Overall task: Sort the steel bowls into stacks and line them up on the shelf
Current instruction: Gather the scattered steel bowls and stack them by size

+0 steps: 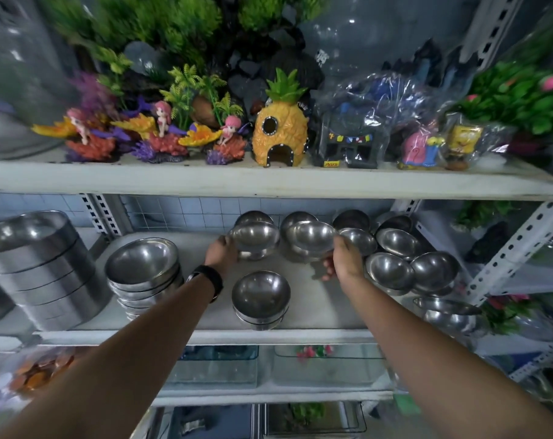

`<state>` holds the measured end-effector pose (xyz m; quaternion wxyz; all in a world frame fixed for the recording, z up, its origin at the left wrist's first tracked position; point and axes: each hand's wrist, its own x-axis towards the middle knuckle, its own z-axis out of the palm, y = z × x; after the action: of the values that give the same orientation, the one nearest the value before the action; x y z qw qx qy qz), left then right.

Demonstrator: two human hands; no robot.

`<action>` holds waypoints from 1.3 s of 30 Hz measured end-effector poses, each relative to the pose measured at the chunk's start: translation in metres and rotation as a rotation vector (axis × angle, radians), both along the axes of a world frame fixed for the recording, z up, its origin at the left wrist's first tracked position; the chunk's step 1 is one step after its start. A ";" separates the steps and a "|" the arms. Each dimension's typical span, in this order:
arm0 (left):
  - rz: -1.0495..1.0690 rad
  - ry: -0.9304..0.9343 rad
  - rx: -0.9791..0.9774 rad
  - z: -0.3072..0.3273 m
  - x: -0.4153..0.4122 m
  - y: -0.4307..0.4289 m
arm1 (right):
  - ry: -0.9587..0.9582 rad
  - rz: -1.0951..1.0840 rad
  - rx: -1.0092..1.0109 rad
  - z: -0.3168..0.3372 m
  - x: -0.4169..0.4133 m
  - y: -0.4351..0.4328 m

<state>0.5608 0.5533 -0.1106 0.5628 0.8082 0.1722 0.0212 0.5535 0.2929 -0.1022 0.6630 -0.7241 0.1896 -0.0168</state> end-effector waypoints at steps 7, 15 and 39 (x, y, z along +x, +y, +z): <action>-0.012 -0.057 0.048 0.010 -0.023 0.001 | -0.043 0.000 0.023 0.017 -0.019 -0.007; -0.091 -0.101 0.186 0.004 -0.060 -0.002 | -0.066 0.007 0.027 0.026 -0.043 -0.013; -0.212 -0.087 0.677 -0.013 -0.089 -0.002 | -0.202 0.224 -0.244 0.019 -0.046 0.031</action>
<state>0.4715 0.5512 -0.1236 0.2691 0.9605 0.0467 0.0531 0.5076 0.3239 -0.0834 0.5838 -0.8102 0.0370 -0.0382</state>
